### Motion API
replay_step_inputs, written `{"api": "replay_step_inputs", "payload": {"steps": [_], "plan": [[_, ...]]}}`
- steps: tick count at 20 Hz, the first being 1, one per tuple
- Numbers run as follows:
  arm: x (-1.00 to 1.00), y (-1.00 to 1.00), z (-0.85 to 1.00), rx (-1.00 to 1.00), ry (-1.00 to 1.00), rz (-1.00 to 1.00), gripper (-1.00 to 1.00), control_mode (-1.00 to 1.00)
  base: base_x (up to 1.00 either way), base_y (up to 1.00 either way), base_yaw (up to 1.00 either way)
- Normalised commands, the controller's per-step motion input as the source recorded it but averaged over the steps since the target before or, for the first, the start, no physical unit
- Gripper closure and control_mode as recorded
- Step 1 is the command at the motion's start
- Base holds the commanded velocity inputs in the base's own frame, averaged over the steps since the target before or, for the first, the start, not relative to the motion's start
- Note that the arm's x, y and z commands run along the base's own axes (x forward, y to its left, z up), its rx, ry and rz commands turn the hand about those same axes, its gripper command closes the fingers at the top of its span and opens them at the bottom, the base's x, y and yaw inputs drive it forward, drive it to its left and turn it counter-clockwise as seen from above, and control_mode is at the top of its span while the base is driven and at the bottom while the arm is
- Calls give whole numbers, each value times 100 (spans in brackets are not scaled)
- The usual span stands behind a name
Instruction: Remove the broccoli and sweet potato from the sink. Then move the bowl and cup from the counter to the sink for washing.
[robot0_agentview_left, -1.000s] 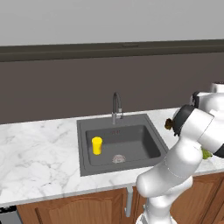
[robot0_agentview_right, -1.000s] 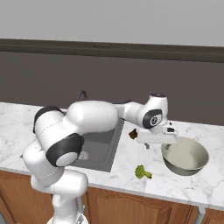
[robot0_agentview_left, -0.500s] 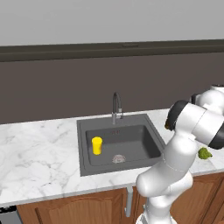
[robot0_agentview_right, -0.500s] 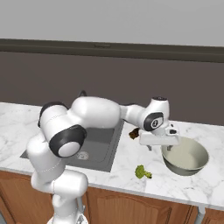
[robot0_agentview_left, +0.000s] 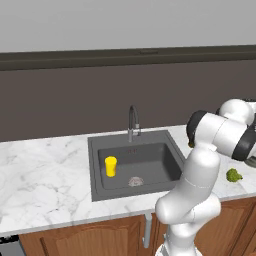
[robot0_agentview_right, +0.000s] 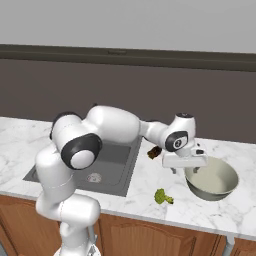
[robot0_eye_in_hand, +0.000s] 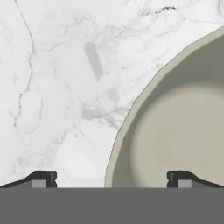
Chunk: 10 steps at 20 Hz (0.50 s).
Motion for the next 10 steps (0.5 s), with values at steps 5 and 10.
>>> {"api": "replay_step_inputs", "payload": {"steps": [5, 10], "plan": [[15, -9, -12, 0, 0, 3, -100, -100, 0, 0, 0], [11, -8, -13, 0, 0, 1, -100, -100, 0, 0, 0]]}}
